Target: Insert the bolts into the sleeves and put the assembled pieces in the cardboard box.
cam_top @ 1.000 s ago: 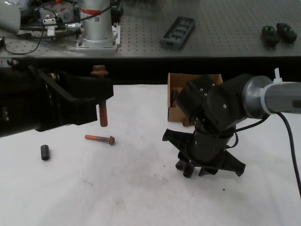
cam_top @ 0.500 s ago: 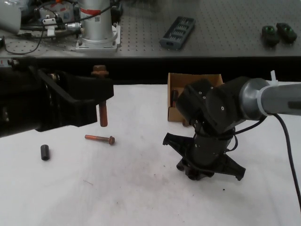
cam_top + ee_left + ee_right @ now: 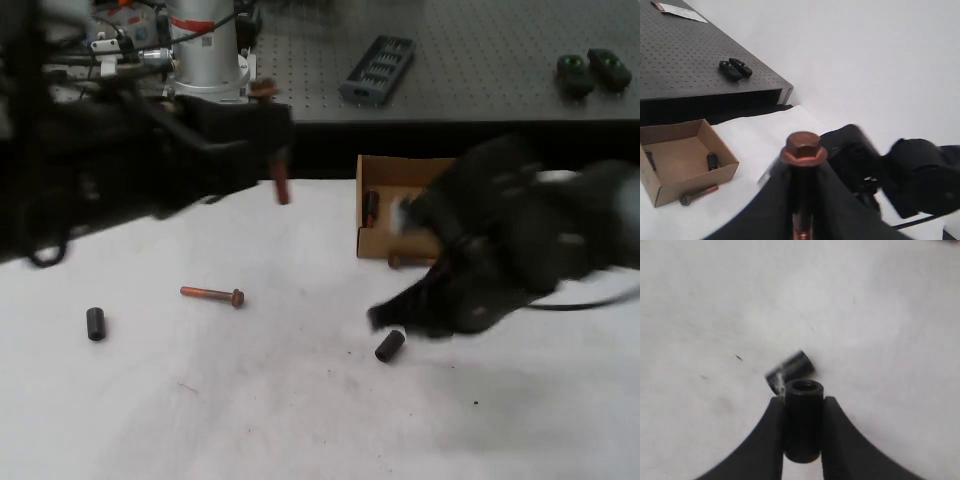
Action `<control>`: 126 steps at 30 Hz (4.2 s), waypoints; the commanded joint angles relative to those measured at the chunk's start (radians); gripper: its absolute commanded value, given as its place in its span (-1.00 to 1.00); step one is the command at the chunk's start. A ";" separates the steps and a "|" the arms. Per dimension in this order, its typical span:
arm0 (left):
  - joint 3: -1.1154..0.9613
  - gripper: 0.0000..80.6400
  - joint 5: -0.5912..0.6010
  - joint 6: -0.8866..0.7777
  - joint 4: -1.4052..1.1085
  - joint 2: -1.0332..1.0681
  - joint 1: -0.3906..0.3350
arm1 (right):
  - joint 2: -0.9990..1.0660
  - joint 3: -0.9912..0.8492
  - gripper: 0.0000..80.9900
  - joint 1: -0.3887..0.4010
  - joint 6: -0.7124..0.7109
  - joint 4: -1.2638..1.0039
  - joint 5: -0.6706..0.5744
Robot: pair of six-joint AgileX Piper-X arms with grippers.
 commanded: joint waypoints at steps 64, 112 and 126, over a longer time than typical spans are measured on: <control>-0.163 -0.98 0.317 -0.061 -0.468 0.555 -0.128 | -0.371 0.648 -0.87 -0.249 -0.193 -1.127 -0.900; -0.163 -0.98 0.136 -0.035 -0.466 0.555 -0.163 | -0.371 0.648 -0.87 -0.249 -0.193 -1.118 -0.801; -0.163 -0.98 0.101 -0.023 -0.458 0.555 -0.163 | -0.371 0.648 -0.87 -0.249 -0.186 -1.121 -0.778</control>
